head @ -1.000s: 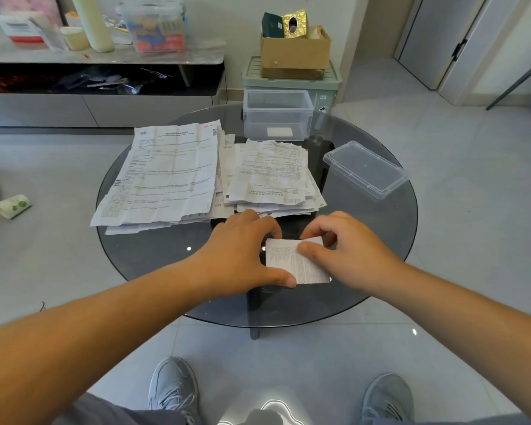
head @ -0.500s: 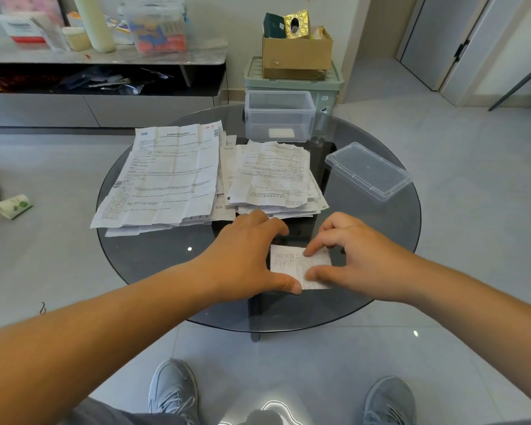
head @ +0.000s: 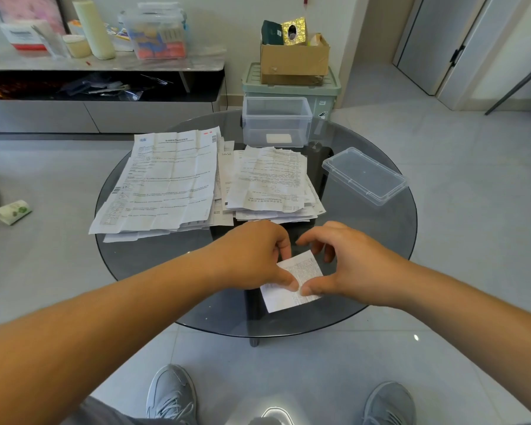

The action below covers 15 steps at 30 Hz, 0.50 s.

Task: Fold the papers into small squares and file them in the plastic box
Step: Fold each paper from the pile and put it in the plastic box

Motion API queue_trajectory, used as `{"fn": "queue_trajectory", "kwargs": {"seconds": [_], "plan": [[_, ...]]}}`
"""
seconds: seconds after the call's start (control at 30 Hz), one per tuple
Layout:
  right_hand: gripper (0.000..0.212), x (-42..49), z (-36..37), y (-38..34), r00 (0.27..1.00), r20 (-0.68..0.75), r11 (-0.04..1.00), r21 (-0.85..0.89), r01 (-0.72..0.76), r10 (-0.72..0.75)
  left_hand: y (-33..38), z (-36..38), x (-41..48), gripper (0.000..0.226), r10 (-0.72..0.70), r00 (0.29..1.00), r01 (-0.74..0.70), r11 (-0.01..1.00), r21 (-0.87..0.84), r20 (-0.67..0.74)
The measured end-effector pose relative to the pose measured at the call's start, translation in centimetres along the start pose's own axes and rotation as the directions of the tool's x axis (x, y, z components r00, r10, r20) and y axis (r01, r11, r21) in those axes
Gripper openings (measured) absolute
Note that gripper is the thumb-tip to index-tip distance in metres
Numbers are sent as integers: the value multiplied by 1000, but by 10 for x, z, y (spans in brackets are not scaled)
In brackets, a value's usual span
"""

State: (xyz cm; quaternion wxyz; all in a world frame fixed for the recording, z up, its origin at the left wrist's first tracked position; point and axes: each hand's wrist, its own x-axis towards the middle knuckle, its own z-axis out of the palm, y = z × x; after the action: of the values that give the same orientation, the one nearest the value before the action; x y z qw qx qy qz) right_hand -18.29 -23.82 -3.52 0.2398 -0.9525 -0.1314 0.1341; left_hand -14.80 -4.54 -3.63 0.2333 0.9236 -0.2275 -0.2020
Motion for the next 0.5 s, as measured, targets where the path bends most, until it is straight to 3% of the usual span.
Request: {"fn": "queue_trajectory", "kwargs": {"seconds": [0.23,0.4,0.5], "plan": [[41,7,5,8,996,-83,949,315,-15,43,-2,1,-8,31,9,994,-20,994,-105,-107],[28,9,4,6,985,-152,825,565,16,85,-4,-3,-11,39,-40,997,8,904,-428,-65],[25,10,5,6,967,-232,827,559,48,100,-5,-6,-10,23,1,998,-31,875,-482,-62]]}}
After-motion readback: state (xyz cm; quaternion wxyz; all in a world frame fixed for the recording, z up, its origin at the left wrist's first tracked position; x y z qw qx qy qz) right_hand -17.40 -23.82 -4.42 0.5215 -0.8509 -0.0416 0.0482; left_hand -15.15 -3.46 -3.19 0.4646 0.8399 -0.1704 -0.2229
